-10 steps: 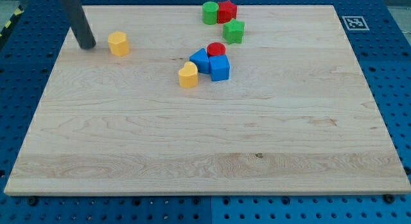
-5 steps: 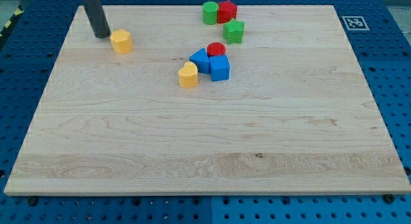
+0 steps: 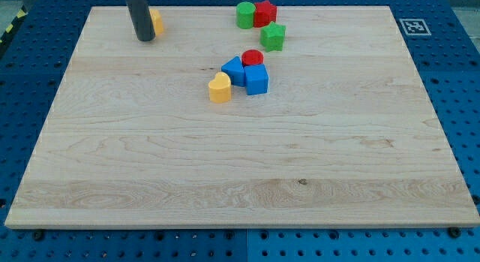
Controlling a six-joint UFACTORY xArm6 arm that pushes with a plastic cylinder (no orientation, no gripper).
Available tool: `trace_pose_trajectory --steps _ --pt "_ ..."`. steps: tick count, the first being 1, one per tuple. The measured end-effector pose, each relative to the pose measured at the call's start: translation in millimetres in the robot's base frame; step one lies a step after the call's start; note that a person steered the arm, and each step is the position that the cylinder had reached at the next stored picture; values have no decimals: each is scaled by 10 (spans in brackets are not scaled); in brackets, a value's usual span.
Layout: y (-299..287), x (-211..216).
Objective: Move yellow hexagon towards top left
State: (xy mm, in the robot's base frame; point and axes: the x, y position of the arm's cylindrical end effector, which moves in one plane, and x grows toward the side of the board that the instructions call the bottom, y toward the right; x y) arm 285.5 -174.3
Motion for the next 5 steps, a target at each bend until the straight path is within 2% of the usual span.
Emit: trace_pose_trajectory --steps 1,2,4,5 --pt "281 242" --pt "399 46" --pt "-66 -310" --pt "-86 -330"
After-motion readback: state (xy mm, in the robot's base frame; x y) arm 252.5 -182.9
